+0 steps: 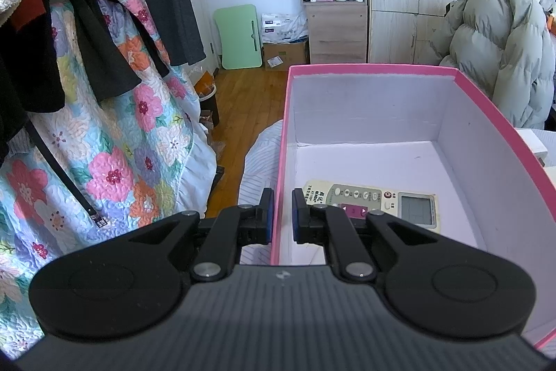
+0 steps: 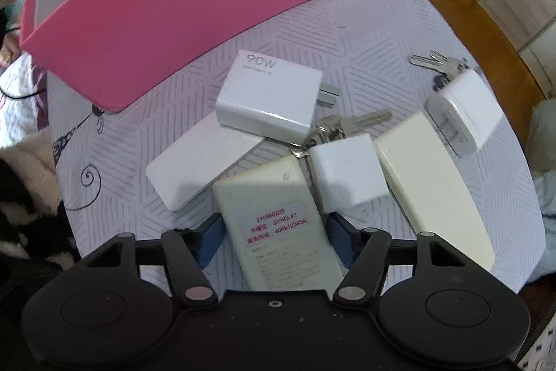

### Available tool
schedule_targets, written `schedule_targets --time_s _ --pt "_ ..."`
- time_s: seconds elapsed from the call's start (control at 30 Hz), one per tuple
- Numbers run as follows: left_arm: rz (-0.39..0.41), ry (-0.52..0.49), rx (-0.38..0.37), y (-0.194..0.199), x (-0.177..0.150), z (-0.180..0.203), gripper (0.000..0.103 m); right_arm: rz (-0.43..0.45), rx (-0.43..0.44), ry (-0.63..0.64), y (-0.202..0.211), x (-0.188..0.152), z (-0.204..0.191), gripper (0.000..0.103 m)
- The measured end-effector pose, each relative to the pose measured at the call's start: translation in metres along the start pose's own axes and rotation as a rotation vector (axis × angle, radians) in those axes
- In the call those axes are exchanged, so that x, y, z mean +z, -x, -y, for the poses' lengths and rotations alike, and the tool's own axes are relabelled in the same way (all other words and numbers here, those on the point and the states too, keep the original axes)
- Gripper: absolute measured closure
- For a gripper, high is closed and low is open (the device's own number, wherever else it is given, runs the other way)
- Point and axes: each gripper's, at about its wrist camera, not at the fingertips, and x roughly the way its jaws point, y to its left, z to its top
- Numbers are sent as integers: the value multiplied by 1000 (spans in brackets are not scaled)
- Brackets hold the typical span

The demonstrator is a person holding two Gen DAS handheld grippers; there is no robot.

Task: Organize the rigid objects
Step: 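Return the right tool to the table and grasp the cream labeled remote, then carry the cream remote into the pink box with the right tool and release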

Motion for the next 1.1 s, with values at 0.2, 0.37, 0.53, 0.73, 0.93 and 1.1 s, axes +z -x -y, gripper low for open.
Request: schedule_targets --time_s 0.2,0.37,0.53,0.73,0.93,1.1 --pt "1 -4 1 -1 1 2 95 78 -95 -2 13 -17 -14 35" --pt "-4 6 -3 1 2 0 95 82 -103 -39 6 -23 -6 36" --pt "-2 5 -8 0 3 -3 95 120 -13 -105 0 -27 19 33" --pt "2 4 -12 -1 3 -5 95 174 -70 -151 4 -38 9 35" --pt "2 1 -18 -2 2 -5 94 295 -133 -190 47 -53 -15 37" --pt "2 2 -20 -2 2 -6 94 394 -181 -234 79 -60 -18 39"
